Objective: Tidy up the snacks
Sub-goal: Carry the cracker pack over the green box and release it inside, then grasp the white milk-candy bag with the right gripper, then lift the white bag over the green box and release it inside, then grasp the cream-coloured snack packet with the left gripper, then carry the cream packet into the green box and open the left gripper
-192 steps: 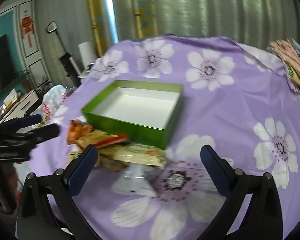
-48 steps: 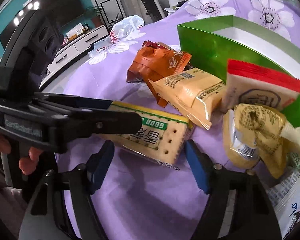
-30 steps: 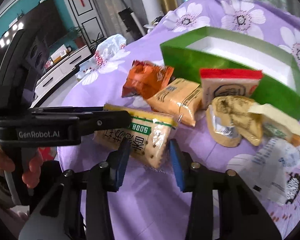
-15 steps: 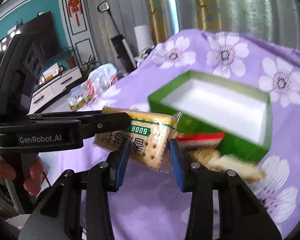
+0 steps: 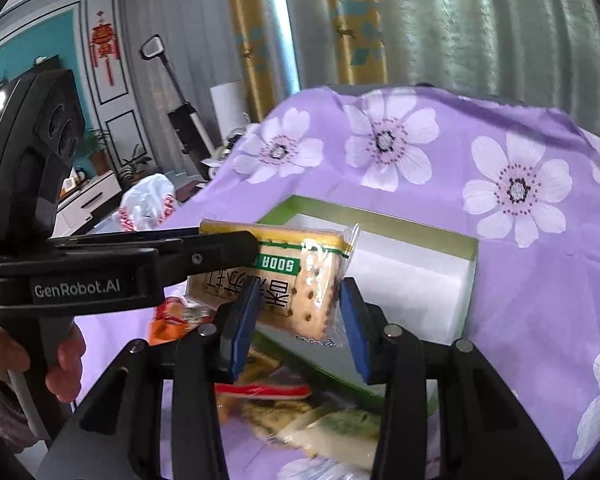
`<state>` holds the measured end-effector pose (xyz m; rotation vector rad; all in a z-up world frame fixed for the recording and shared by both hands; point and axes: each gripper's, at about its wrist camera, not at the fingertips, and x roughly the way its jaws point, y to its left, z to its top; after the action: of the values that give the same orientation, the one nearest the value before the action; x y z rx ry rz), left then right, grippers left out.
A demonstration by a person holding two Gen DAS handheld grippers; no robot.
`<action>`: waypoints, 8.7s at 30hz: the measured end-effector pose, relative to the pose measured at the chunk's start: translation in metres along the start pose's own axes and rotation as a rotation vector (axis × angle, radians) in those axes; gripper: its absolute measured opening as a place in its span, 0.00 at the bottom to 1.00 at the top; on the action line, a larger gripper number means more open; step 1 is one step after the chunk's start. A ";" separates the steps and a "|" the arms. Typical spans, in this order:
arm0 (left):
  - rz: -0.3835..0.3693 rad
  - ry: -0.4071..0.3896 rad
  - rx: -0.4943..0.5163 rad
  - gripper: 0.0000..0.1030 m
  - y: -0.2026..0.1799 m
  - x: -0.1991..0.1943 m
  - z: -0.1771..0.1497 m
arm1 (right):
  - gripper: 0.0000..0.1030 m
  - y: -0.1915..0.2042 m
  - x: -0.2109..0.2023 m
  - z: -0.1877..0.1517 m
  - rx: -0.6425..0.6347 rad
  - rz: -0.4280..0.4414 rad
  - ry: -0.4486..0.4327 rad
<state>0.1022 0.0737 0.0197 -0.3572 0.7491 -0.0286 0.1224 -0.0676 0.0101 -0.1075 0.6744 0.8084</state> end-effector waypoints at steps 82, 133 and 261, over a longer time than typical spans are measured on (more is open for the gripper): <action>-0.149 0.297 0.030 0.88 -0.082 0.038 -0.153 | 0.83 -0.033 -0.025 -0.140 0.120 0.087 0.212; -0.097 0.017 0.197 0.55 -0.091 -0.016 -0.031 | 0.49 0.001 -0.042 -0.016 -0.029 0.078 -0.008; -0.119 0.055 0.049 0.37 -0.088 -0.058 -0.116 | 0.18 0.019 -0.089 -0.097 0.003 0.028 0.080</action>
<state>-0.0094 -0.0359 0.0087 -0.3546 0.7796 -0.1689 0.0152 -0.1433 -0.0104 -0.1284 0.7537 0.8338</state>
